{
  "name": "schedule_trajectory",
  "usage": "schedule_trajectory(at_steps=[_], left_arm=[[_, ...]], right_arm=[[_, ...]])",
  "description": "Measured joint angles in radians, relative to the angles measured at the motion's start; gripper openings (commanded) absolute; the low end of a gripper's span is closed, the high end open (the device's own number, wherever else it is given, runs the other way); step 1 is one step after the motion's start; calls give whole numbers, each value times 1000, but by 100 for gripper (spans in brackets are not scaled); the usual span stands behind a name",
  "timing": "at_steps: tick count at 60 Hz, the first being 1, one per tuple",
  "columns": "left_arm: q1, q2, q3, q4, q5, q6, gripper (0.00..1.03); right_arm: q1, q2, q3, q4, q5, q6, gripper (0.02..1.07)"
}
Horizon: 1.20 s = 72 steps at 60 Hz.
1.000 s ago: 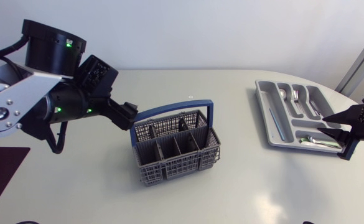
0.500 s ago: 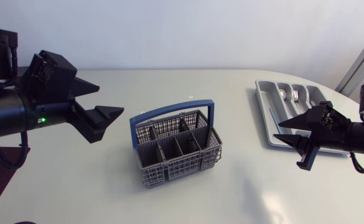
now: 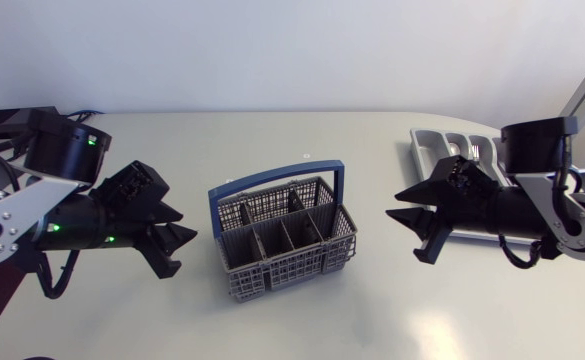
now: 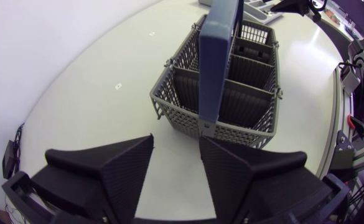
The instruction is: Sort the cutlery from the basket into the organizer compartments.
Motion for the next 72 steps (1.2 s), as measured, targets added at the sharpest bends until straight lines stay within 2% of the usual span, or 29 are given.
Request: schedule_trajectory(at_steps=[6,14,34,51,72], left_arm=[[8,57,-4,25,6,9,8],[10,122,-4,71,15,10,6],[9,265,19,128,61,10,4],[-12,427,183,146,55,9,4],[-19,621,393,157,55,2,4]], right_arm=[[43,46,0,31,21,37,30],[96,117,12,56,45,71,8],[208,187,39,74,81,135,7],[240,169,34,68,156,160,7],[203,219,40,86,167,160,7]])
